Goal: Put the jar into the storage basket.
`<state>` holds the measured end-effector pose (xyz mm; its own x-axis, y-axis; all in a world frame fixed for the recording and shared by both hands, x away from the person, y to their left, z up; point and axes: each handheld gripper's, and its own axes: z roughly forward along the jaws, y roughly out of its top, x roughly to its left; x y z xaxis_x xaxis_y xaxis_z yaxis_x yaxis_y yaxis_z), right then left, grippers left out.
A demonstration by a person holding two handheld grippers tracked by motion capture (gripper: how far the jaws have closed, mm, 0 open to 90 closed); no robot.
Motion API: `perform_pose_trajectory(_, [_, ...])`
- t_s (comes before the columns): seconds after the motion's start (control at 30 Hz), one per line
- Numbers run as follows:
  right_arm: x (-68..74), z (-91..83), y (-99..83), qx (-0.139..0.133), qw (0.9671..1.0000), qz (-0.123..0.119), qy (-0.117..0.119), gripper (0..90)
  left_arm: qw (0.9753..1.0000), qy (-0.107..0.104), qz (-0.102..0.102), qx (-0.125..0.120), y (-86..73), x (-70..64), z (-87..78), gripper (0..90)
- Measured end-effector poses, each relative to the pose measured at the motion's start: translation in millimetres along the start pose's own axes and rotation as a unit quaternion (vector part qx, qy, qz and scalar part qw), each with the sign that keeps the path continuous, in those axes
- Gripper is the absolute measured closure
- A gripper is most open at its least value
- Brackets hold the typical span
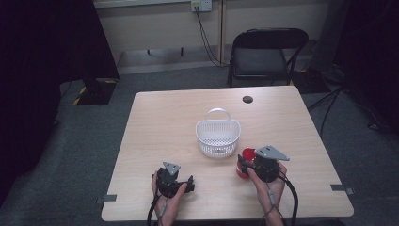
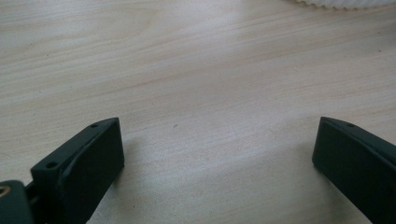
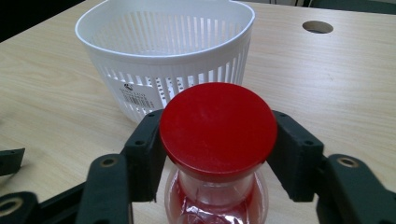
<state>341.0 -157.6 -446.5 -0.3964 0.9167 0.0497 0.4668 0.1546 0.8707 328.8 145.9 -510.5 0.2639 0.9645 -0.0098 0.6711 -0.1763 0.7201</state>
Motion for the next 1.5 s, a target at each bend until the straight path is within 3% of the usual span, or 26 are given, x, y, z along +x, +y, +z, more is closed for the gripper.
perform_pose_trajectory(0.3, [-1.3,3.7,-0.1,0.006,1.0,0.002,0.0,50.4,1.0,0.0,0.0,0.0,0.0,0.0,0.0,1.8])
perform_pose_trajectory(0.87, [-6.6,-4.2,1.3,0.002,0.9999,-0.013,0.004,51.2,1.0,0.0,0.0,0.0,0.0,0.0,0.0,1.8])
perform_pose_trajectory(1.5, [-3.6,-18.8,13.2,-0.014,0.9992,-0.024,0.029,51.8,1.0,0.0,0.0,0.0,0.0,0.0,0.0,1.8])
